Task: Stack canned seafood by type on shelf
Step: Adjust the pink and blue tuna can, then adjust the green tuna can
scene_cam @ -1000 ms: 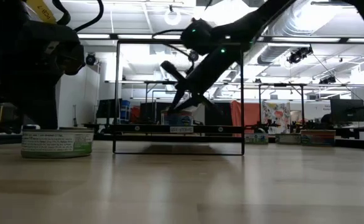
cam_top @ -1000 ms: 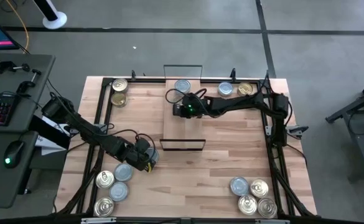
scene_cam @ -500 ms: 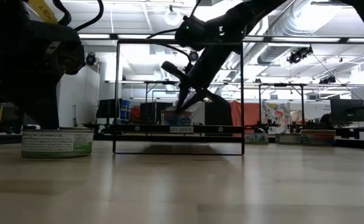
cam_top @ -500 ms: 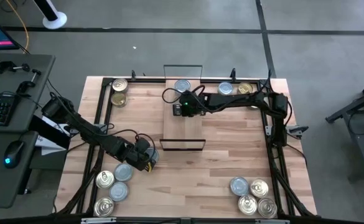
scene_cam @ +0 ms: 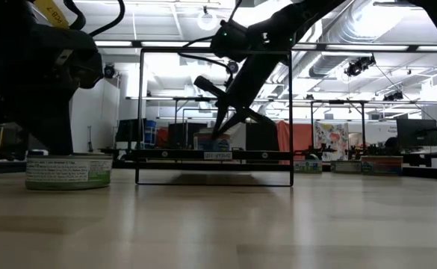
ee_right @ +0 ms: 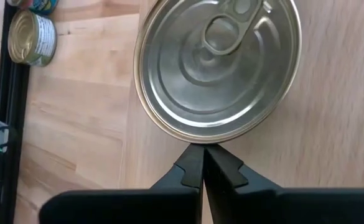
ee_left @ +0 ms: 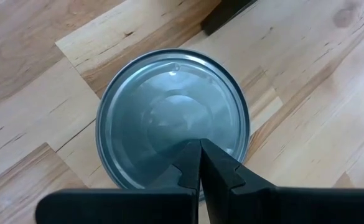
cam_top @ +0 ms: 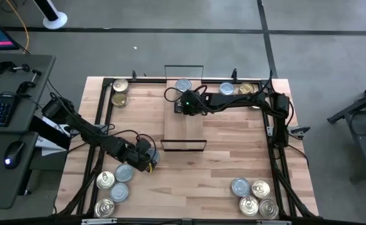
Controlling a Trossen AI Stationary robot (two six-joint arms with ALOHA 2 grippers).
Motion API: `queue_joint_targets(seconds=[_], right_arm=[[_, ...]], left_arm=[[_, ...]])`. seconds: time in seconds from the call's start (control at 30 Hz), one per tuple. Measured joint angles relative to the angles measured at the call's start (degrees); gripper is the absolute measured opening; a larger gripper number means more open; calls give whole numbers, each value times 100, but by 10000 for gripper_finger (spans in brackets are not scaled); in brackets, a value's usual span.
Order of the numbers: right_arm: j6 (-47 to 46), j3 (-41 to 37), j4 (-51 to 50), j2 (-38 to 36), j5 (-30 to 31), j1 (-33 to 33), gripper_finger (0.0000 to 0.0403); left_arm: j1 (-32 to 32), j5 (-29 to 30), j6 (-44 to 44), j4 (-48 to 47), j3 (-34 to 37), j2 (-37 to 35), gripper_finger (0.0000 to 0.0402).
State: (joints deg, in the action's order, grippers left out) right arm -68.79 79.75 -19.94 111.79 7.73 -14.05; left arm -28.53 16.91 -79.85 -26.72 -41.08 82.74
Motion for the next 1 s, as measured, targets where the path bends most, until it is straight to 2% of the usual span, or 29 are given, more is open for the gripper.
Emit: queue_joint_targets(seconds=[0.53, 0.7, 0.83, 1.0], right_arm=[[-69, 0, 40, 0, 167, -234, 0], [196, 2, 0, 0, -199, -246, 0], [778, 33, -400, -132, -741, -121, 0], [1502, 42, -1567, -556, -696, 131, 0]], left_arm=[[0, 0, -4, 4, 0, -2, 0], [0, -36, -4, 2, 0, -4, 0], [0, -285, 151, -58, -2, -29, 0], [-4, -438, 434, -322, -4, -164, 0]])
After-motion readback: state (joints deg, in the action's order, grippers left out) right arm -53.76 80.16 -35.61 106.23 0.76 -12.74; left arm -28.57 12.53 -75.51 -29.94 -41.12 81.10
